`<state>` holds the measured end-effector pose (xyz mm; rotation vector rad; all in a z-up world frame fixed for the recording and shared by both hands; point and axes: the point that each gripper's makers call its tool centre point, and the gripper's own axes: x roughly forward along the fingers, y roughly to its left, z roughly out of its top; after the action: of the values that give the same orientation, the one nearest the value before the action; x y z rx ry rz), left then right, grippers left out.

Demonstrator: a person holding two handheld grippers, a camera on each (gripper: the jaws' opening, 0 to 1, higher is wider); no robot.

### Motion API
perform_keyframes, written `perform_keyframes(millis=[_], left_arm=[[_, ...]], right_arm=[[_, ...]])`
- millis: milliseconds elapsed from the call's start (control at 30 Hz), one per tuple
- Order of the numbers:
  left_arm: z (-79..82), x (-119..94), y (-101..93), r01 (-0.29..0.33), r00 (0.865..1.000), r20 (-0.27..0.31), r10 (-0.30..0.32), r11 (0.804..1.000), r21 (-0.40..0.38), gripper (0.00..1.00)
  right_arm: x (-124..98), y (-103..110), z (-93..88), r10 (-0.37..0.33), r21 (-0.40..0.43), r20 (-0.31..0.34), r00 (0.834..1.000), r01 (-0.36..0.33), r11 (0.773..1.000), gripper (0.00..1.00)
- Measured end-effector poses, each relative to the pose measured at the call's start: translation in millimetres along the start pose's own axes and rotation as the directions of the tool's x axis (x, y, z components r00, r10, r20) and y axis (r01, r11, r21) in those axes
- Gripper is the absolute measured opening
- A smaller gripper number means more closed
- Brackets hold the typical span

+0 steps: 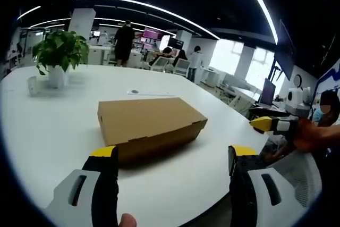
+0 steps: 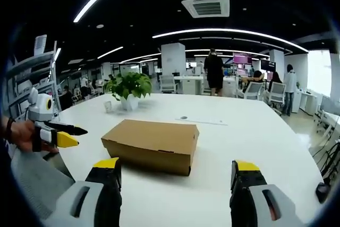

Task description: Operate the shoe box by opening the lid, removing the specified soft item, and placing it in the target area until the item is outside and the box remains undamaged.

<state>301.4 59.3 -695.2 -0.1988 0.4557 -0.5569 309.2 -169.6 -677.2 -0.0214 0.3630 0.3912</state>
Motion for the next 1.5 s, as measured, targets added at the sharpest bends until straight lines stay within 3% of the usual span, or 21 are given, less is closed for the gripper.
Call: perform_keyframes(millis=[1500], left_arm=[[-1.9,1.2,0.7,0.001,1.0,-0.005,-0.001,1.0,-0.005,0.88]], right_arm=[[1.3,0.9,-1.2,0.009,0.011,-0.003,1.0,-0.009,1.0,0.84]])
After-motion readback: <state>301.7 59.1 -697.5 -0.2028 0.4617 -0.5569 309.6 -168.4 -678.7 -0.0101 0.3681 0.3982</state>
